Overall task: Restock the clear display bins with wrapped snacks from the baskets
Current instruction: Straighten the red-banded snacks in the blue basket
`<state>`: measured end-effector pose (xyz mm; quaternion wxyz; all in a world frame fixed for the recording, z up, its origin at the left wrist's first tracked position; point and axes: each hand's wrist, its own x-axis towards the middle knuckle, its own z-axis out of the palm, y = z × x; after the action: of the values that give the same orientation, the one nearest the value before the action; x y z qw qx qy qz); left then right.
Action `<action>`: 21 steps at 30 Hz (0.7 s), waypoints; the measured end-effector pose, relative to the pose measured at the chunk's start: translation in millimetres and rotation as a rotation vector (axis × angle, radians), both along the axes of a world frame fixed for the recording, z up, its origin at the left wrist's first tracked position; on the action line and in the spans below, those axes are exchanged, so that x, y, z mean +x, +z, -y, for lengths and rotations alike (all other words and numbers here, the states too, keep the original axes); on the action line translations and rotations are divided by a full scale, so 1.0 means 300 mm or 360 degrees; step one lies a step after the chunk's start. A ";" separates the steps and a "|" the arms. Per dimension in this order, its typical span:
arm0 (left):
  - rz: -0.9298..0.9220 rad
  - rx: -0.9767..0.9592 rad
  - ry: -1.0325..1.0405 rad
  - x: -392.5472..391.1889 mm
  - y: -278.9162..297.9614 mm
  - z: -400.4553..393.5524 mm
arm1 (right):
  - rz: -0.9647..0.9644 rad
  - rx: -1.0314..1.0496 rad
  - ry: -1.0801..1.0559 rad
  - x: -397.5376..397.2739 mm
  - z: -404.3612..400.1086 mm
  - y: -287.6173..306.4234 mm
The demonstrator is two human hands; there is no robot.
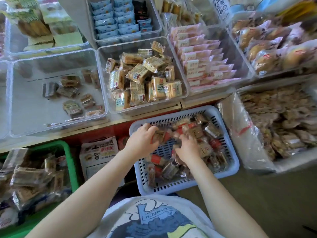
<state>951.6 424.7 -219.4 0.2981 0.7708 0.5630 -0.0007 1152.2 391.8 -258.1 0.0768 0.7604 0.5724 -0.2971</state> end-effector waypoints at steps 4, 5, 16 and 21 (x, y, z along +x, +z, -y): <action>-0.0146 -0.0204 -0.0117 0.061 -0.015 0.022 | 0.0228 -0.0391 0.0369 0.092 0.048 -0.071; -0.0159 -0.0236 -0.0126 0.068 -0.013 0.026 | 0.0271 -0.0367 0.0427 0.096 0.054 -0.079; -0.0076 -0.0303 -0.0007 0.033 -0.003 0.061 | -0.0216 0.0144 0.0170 0.081 0.049 0.014; 0.0665 -0.0432 0.0559 -0.041 0.116 0.039 | -0.0808 0.0450 0.0206 -0.066 -0.017 0.238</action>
<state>939.4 412.9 -184.5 0.5034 0.5982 0.6089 0.1342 1132.4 396.9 -186.6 -0.1566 0.6269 0.6563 -0.3896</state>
